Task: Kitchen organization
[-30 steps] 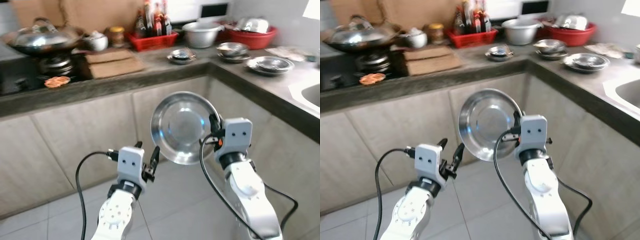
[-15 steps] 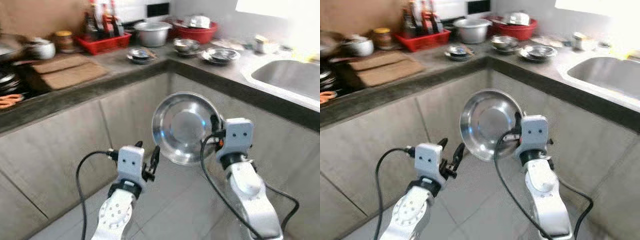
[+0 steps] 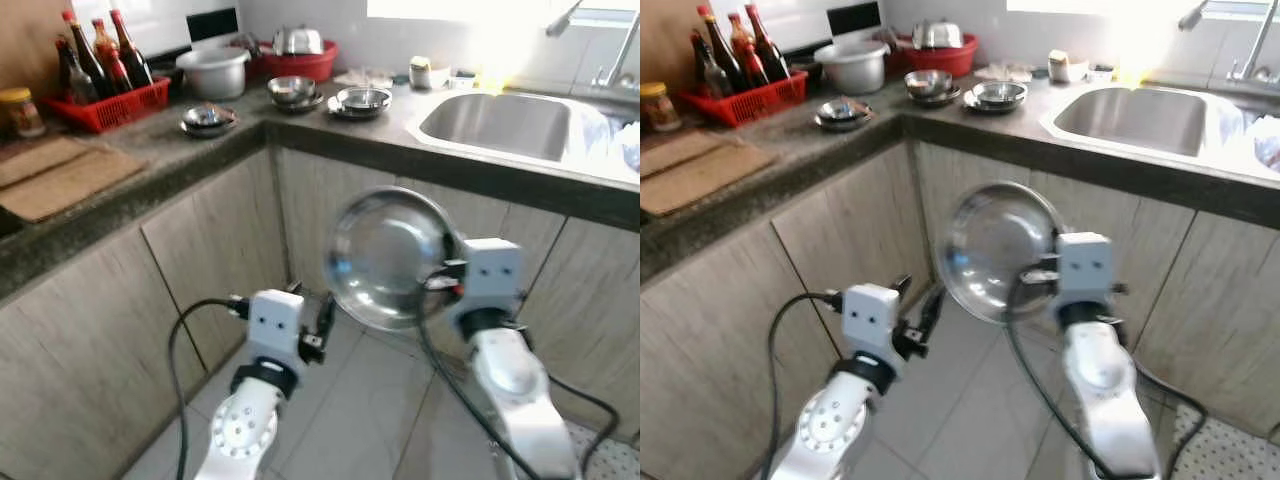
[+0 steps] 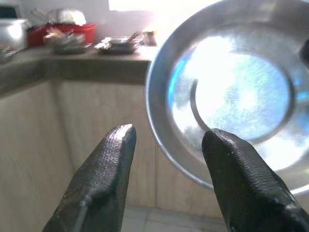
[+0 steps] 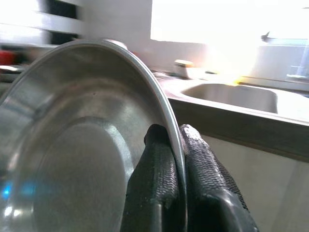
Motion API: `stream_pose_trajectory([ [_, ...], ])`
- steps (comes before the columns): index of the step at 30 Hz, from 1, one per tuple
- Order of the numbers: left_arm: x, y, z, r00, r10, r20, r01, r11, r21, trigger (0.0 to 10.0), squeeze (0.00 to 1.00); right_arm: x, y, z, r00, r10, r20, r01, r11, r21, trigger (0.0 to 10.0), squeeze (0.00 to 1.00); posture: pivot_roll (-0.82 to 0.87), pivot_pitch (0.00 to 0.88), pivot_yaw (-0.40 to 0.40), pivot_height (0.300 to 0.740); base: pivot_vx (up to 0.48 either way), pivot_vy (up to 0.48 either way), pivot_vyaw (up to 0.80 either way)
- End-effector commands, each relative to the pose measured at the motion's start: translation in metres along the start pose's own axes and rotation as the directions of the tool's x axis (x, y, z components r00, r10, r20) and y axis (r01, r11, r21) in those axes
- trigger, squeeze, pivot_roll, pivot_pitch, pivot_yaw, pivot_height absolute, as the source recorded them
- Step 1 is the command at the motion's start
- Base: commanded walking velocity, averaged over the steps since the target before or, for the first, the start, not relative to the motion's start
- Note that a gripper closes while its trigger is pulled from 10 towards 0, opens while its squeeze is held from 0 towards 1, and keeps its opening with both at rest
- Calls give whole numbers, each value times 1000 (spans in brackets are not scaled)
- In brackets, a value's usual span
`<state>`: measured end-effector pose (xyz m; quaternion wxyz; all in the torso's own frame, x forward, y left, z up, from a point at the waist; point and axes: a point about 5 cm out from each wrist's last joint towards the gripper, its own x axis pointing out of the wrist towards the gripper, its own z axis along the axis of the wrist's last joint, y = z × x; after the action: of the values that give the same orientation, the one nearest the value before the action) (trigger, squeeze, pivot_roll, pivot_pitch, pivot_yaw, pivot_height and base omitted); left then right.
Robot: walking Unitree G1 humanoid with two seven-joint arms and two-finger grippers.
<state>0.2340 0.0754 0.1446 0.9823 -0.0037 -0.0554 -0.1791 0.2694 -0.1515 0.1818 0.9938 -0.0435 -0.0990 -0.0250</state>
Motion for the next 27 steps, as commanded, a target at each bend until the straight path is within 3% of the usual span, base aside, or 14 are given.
stream_pose_trajectory([
  [1,-2,7,0,1000,20,-3,-20,1000,23,10000,0,1,10,12,998,26,50,-28,999,22,10000,0,58,24,20,740,0,0,-800],
  [5,-2,5,1,1000,8,9,-8,999,38,10000,0,2,10,12,998,24,52,-25,1000,19,10000,0,59,20,20,740,0,0,-800],
  [15,-1,5,-2,1000,6,-7,-6,999,41,10000,0,3,10,12,998,24,56,-25,1000,18,10000,0,57,15,18,740,55,-332,-800],
  [18,0,7,-6,999,38,-39,-39,999,-25,10000,0,4,11,13,998,28,58,-29,999,18,10000,0,59,11,18,740,0,0,-788],
  [27,1,17,-7,992,117,-54,-121,988,-97,10000,0,3,17,10,997,70,41,-71,997,33,10000,0,60,5,16,740,0,0,0],
])
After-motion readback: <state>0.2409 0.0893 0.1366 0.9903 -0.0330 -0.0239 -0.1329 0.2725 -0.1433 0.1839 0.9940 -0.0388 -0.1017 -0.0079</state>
